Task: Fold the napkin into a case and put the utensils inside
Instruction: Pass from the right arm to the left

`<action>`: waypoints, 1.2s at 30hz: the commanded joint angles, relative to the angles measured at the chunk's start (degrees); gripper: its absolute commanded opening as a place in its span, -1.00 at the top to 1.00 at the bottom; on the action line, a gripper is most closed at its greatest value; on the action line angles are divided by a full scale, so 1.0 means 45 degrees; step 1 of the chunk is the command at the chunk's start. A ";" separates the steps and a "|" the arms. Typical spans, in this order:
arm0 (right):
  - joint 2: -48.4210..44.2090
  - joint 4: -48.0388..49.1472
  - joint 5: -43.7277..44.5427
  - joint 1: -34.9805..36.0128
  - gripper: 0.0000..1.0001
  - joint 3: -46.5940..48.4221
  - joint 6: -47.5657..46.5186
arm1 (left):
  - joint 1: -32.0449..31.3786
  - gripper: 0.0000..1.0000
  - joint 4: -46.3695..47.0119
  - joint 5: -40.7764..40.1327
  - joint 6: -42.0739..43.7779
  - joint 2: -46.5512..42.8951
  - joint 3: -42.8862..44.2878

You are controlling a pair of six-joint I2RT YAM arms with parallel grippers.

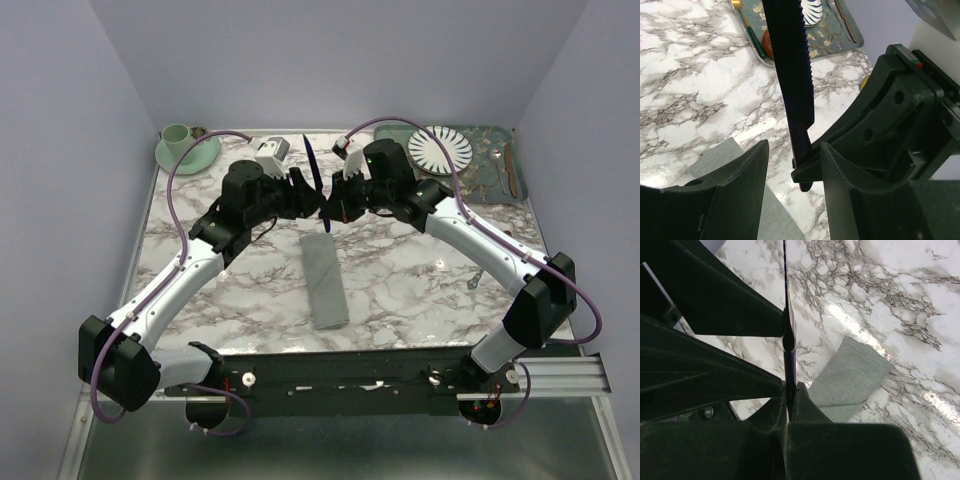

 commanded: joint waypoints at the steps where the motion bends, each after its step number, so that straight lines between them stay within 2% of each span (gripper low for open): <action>1: -0.0178 -0.0031 0.0269 0.0215 0.99 -0.0212 0.0057 | -0.0104 -0.11 0.0508 -0.0693 -0.0431 0.0221 0.0557; 11: -0.0393 -0.0031 0.0426 0.0332 0.99 -0.0544 -0.0002 | -0.0104 -0.13 0.0605 -0.1065 -0.0548 0.0299 0.0831; 16: -0.0354 -0.0031 0.0445 0.0352 0.99 -0.0427 0.0037 | -0.0104 0.06 0.0586 -0.1064 -0.0587 0.0358 0.0792; 18: -0.0335 -0.0031 0.0465 0.0352 0.99 -0.0427 0.0096 | -0.0104 0.08 0.0547 -0.1045 -0.0684 0.0378 0.0792; 27: -0.0217 -0.0031 0.0387 0.0390 0.99 -0.0388 0.0291 | -0.0104 -0.06 0.0410 -0.0987 -0.0860 0.0670 0.0752; 31: -0.0178 -0.0050 0.0348 0.0371 0.99 -0.0329 0.0291 | -0.0104 -0.04 0.0313 -0.1005 -0.0958 0.0807 0.0792; 35: -0.0159 -0.0089 0.0251 0.0371 0.99 -0.0348 0.0311 | -0.0085 0.27 0.0351 -0.1064 -0.1016 0.0827 0.0811; 36: -0.0159 -0.0070 0.0231 0.0371 0.99 -0.0349 0.0311 | -0.0046 0.55 0.0351 -0.1045 -0.1017 0.0827 0.0811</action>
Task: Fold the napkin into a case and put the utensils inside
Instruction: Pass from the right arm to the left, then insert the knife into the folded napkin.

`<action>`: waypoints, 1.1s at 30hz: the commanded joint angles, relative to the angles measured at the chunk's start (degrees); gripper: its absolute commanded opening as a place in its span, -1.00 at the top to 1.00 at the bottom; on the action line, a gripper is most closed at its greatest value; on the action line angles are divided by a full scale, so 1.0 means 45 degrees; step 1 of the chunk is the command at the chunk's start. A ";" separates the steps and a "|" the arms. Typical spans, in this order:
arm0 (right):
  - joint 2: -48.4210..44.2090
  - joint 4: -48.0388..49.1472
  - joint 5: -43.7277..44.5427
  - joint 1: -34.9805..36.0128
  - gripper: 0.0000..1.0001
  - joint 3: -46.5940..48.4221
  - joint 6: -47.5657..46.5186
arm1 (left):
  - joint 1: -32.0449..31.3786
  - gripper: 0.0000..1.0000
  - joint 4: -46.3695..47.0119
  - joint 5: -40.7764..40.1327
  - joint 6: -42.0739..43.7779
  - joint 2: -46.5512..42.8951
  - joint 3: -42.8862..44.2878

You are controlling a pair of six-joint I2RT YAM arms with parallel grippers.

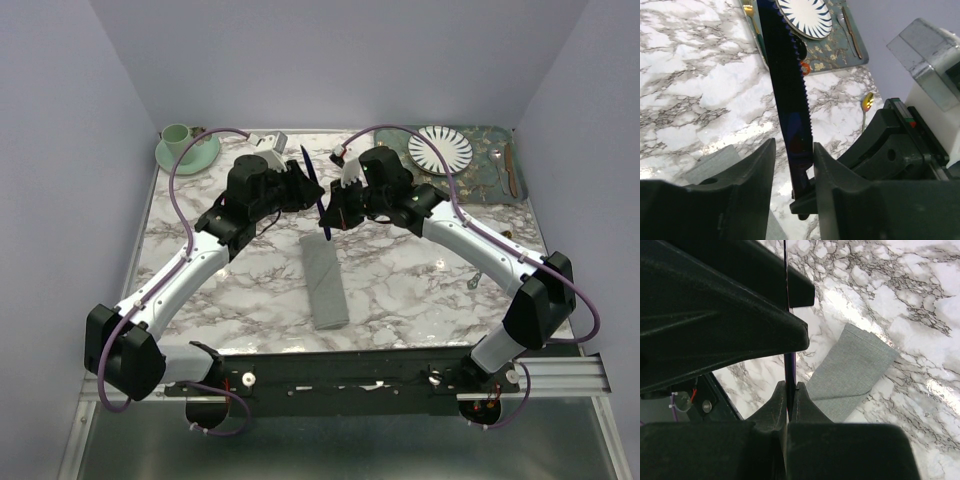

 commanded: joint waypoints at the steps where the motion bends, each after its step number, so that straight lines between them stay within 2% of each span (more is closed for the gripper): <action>1: -0.0173 -0.0031 -0.0046 0.0143 0.99 0.0176 0.0136 | 0.0032 0.72 0.0065 -0.0185 -0.0079 0.0030 0.0369; 3: -0.0115 -0.0031 -0.0124 0.0143 0.99 0.0137 0.0136 | 0.0091 1.00 0.0065 -0.0107 -0.0176 0.0050 0.0350; 5: -0.0095 -0.0031 -0.0280 0.0123 0.93 0.0156 0.0175 | 0.0188 1.00 -0.0110 0.0010 -0.0236 0.0108 0.0350; 6: -0.0056 -0.0031 -0.0339 0.0143 0.73 0.0156 0.0175 | 0.0227 1.00 -0.0188 0.0069 -0.0313 0.0108 0.0350; 7: -0.0075 -0.0050 -0.0339 0.0143 0.16 0.0156 0.0213 | 0.0305 1.00 -0.0324 0.0050 -0.0314 0.0128 0.0350; 10: -0.0289 -0.0206 -0.0087 0.0046 -0.56 0.0137 0.0097 | 0.0501 1.00 -0.1163 -0.0474 -0.0353 0.0050 0.0291; 11: -0.0348 -0.0226 -0.0124 -0.0013 -0.70 0.0079 0.0077 | 0.0656 1.00 -0.1610 -0.0632 -0.0353 0.0050 0.0252; 13: -0.0582 -0.0304 -0.0105 -0.0324 -0.85 -0.0271 0.0174 | 0.0716 1.00 -0.1945 -0.1002 -0.0546 0.0166 0.0252; 17: -0.0875 -0.0382 -0.0027 -0.0891 -0.92 -0.1129 -0.0019 | 0.0716 1.00 -0.3799 -0.2291 -0.1016 0.1200 0.0954; 22: -0.0994 -0.0538 0.0052 -0.1710 -0.96 -0.2010 -0.0430 | 0.0677 1.00 -0.3880 -0.2976 -0.1446 0.2080 0.0857; 27: -0.0643 -0.1240 -0.0807 -0.2376 -0.93 -0.2576 -0.0879 | 0.0599 1.00 -0.3373 -0.3114 -0.1622 0.2646 0.0428; 33: -0.0876 -0.1574 -0.1666 -0.2416 -0.55 -0.3690 -0.1329 | 0.0092 1.00 -0.3216 -0.3095 -0.1701 0.3076 0.0135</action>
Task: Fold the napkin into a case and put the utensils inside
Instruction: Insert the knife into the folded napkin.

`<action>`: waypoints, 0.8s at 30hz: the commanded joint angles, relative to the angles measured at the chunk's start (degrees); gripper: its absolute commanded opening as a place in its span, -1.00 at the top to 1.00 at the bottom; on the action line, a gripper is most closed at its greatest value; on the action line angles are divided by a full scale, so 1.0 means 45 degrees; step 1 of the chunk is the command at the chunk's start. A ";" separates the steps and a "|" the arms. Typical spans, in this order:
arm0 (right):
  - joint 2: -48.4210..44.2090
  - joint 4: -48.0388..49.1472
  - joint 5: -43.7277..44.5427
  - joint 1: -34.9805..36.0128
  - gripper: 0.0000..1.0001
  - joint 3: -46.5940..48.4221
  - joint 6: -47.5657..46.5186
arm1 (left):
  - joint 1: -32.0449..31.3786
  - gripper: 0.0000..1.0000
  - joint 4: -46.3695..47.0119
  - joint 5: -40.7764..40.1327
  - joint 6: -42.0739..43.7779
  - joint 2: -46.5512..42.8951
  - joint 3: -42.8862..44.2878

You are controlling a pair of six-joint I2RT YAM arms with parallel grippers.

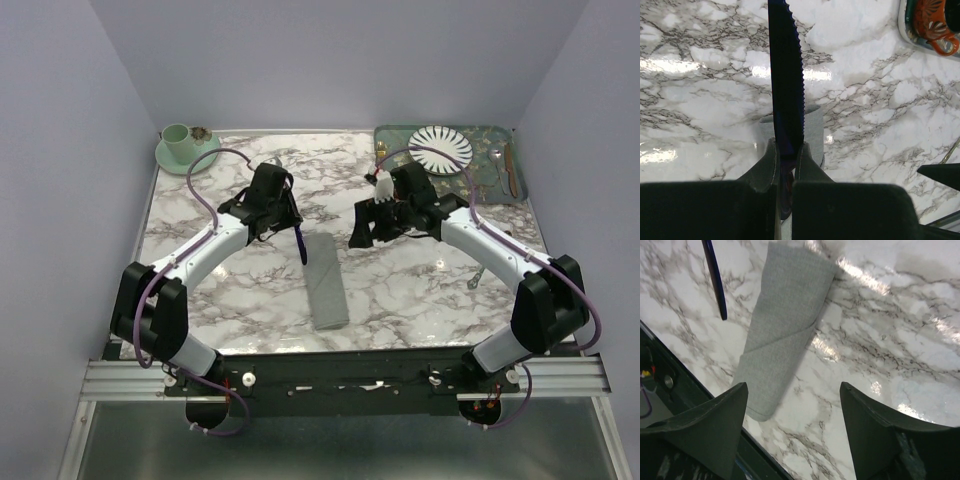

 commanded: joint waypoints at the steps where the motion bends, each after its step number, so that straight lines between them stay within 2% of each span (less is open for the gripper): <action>1: -0.0196 -0.0680 -0.1065 0.0066 -0.43 -0.1024 -0.0595 | -0.0516 1.00 0.0310 -0.0520 -0.0248 0.0313 -0.0200; 3: -0.0216 -0.0680 -0.1300 0.0066 -0.35 -0.1279 -0.0829 | -0.0789 1.00 0.0504 -0.0697 -0.0229 0.0449 -0.0415; 7: -0.0411 -0.0700 -0.1300 0.0066 -0.32 -0.1864 -0.1337 | -0.1063 1.00 0.0953 -0.1087 -0.0522 0.0548 -0.0844; 15: -0.0724 -0.0583 -0.0812 0.0067 -0.31 -0.2803 -0.1319 | -0.1552 1.00 0.0701 -0.1107 -0.1068 0.1172 -0.0923; 24: -0.0919 -0.0485 -0.0343 0.0047 -0.31 -0.2823 -0.1241 | -0.1805 1.00 0.0271 -0.1010 -0.1518 0.1563 -0.0963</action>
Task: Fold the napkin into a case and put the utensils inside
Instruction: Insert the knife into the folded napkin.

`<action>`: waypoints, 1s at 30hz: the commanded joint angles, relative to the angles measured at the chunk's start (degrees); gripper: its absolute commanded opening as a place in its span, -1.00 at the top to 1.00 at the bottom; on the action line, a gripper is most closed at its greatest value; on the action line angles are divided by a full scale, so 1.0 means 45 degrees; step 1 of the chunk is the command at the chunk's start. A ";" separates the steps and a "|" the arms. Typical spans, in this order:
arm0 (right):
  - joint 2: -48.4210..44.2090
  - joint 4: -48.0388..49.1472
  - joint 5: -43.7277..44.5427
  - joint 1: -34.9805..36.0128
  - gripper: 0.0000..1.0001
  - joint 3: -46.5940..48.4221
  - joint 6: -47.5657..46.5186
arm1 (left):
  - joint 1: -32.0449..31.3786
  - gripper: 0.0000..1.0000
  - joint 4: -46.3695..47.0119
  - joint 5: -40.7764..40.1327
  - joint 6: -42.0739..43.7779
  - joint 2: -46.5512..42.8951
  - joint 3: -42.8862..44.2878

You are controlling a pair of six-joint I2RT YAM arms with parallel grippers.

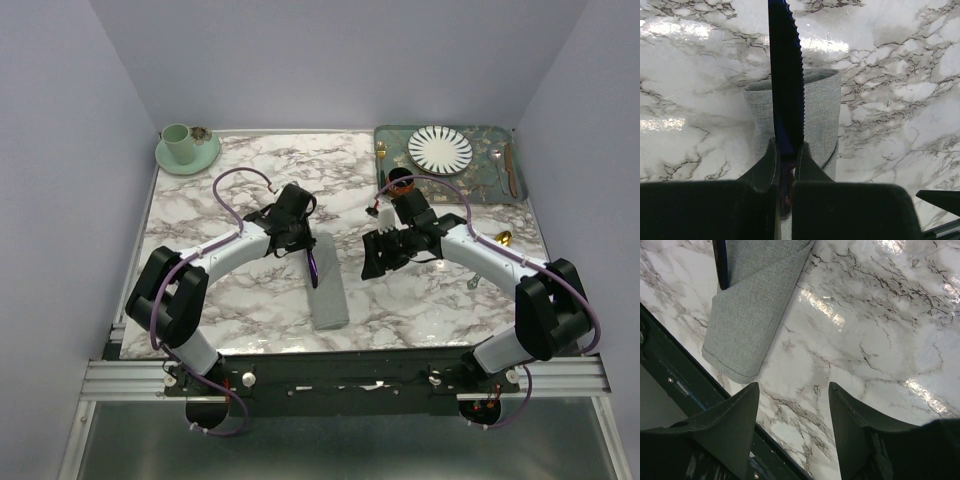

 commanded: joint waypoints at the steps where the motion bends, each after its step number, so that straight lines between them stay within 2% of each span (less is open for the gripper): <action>1: -0.0380 -0.0043 0.0420 0.0013 -0.31 -0.0113 -0.0104 | -0.0208 1.00 -0.0161 -0.0237 -0.0362 0.0233 0.0009; 19: -0.0673 0.0425 0.0693 -0.0026 -0.32 -0.0601 0.0091 | -0.0560 1.00 -0.1802 -0.0139 -0.1026 0.0213 0.0068; 23: -0.0848 0.0640 0.0129 -0.0026 -0.31 -0.0912 0.0149 | -0.0579 1.00 -0.2251 -0.0042 -0.1085 0.0389 0.0243; 27: -0.1568 0.1440 -0.0537 0.0110 -0.13 -0.1614 -0.0142 | -0.0579 1.00 -0.2291 0.0056 -0.1201 0.0506 0.0244; 30: -0.2194 0.2239 -0.0440 0.0811 -0.02 -0.2102 -0.0982 | -0.0560 1.00 -0.2271 0.0076 -0.1221 0.0584 0.0263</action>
